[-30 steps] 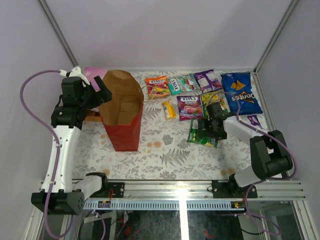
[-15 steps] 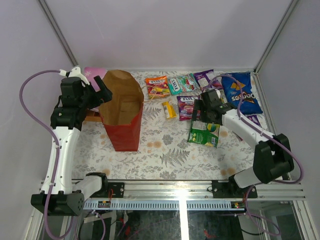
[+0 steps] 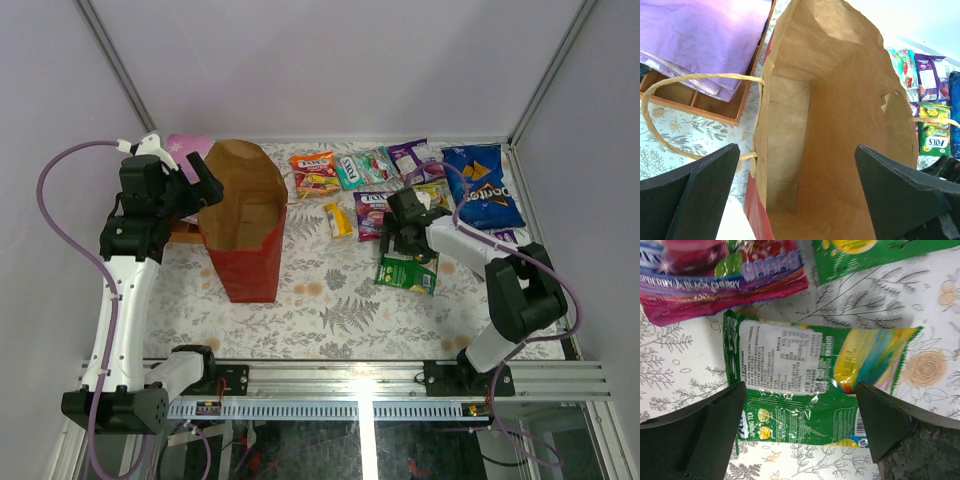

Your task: Take the snacks out of the paper bag

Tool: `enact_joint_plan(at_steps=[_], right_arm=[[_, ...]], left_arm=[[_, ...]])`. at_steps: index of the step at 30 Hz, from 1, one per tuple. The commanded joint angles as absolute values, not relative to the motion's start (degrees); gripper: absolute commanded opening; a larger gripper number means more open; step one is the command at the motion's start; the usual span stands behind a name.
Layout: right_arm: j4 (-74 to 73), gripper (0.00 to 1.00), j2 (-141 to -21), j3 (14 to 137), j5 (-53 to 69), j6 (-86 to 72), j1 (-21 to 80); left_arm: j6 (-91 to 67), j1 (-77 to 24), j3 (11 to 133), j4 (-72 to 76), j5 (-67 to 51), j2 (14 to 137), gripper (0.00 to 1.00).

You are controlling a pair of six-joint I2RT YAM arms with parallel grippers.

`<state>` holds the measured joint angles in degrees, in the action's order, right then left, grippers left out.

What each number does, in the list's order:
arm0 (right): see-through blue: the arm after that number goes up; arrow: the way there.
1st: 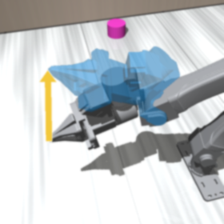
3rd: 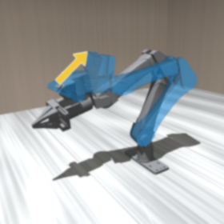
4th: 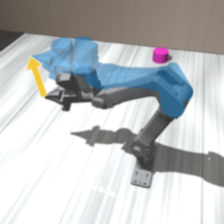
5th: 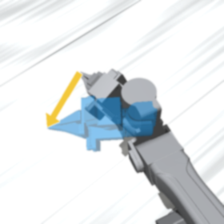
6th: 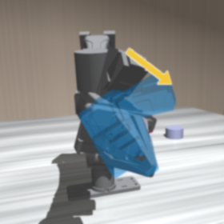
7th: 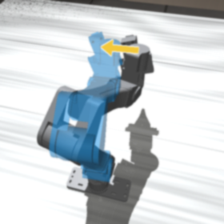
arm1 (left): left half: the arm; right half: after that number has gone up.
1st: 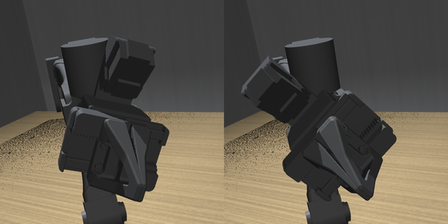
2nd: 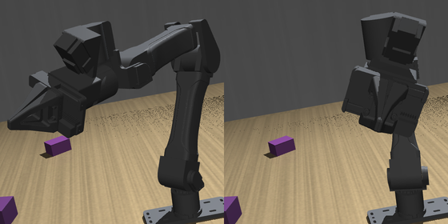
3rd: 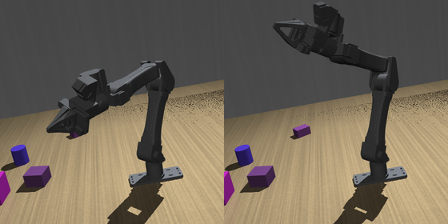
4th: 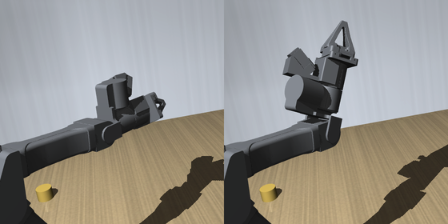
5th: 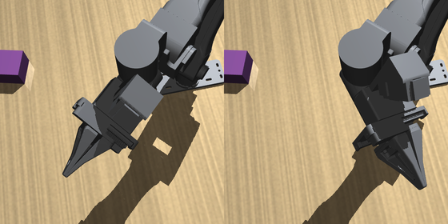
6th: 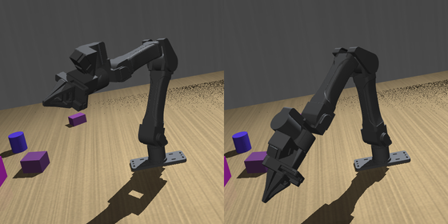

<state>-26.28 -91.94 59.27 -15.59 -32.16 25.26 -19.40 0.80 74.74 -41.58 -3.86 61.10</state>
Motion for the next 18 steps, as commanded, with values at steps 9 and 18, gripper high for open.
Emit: enact_joint_plan(at_steps=[9, 18], right_arm=[[-27.5, 0.99, -101.1, 63.0, -17.7, -30.9, 30.2], [-27.7, 0.99, -101.1, 57.3, -16.4, -22.1, 30.0]], left_arm=[[-18.1, 1.1, 74.2, -39.6, -3.3, 59.8, 1.00], [-18.2, 1.1, 74.5, -39.6, -3.7, 60.3, 1.00]])
